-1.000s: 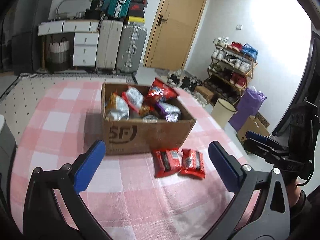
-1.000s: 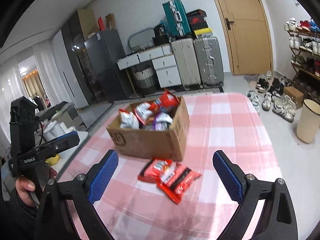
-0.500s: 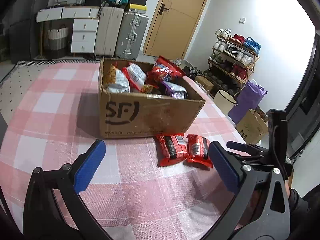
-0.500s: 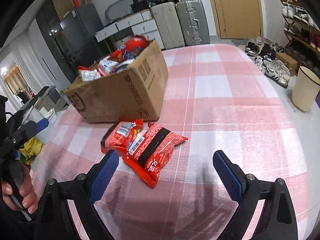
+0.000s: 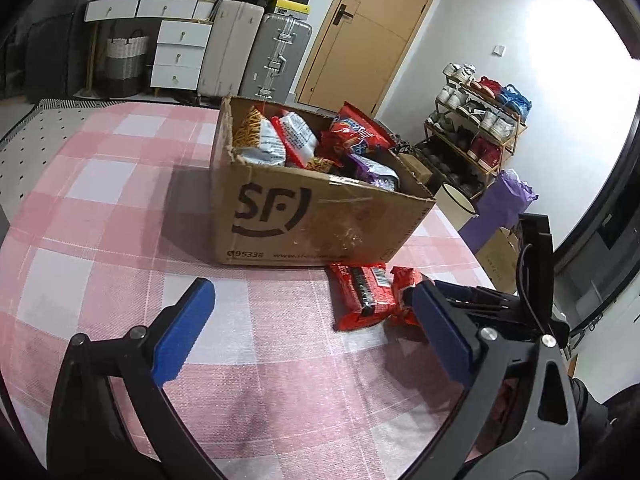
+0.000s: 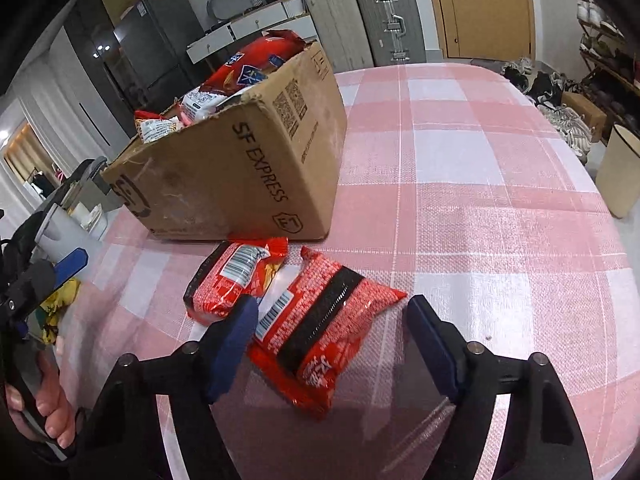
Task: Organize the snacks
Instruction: 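Lower the right gripper onto the red wafer pack and close it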
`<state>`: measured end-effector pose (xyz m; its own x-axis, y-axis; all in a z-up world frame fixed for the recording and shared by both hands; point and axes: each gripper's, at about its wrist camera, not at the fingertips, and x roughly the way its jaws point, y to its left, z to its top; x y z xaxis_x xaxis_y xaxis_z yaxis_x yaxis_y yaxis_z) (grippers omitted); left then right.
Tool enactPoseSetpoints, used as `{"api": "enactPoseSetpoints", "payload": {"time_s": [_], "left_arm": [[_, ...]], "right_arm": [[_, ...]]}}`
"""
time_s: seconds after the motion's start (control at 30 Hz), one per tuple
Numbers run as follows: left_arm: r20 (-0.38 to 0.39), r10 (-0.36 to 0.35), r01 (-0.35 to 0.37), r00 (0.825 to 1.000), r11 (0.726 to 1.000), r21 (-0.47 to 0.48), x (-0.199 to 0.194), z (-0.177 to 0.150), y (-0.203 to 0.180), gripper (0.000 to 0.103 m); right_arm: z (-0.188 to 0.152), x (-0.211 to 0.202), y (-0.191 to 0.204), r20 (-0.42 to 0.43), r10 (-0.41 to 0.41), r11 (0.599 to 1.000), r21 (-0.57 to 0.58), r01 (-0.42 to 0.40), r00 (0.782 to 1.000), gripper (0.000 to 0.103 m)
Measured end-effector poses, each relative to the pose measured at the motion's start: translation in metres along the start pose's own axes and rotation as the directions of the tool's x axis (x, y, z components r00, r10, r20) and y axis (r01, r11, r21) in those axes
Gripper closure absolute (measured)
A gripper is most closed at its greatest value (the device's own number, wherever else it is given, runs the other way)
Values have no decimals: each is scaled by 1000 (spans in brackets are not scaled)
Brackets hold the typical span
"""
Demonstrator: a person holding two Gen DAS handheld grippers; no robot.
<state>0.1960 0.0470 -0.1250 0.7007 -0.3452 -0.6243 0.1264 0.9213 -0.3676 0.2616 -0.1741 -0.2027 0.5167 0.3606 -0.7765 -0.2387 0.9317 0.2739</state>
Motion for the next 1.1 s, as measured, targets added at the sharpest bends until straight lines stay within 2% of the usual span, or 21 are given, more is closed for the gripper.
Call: {"api": "enactPoseSetpoints", "payload": {"time_s": [0.17,0.27,0.33,0.47,0.7,1.1], "left_arm": [[-2,-2,2,1000,1000,-14,-1,-3,6,4],[-1,1,-1,1000,1000,-14,-2,-4,5,4],[-3,2,-2,1000,1000,-13,-2,-4,5,4],[-9,7,-8,1000,1000,-16,-3,-6,4,4],[-11,24,-24,1000,1000,-10,-7,-10,1,4],[-51,37,-36,998,999,24,1,-12,-10,4]], "right_arm": [[1,3,8,-6,-55,998,-21,54,998,30],[-1,3,8,-7,-53,998,-22,53,999,34],[-2,1,11,-24,-38,999,-39,37,999,47],[-8,0,14,-31,-14,997,-75,11,999,59],[-15,-10,-2,-2,77,997,8,-77,997,60],[-19,-26,-11,48,111,993,43,-113,993,60]]}}
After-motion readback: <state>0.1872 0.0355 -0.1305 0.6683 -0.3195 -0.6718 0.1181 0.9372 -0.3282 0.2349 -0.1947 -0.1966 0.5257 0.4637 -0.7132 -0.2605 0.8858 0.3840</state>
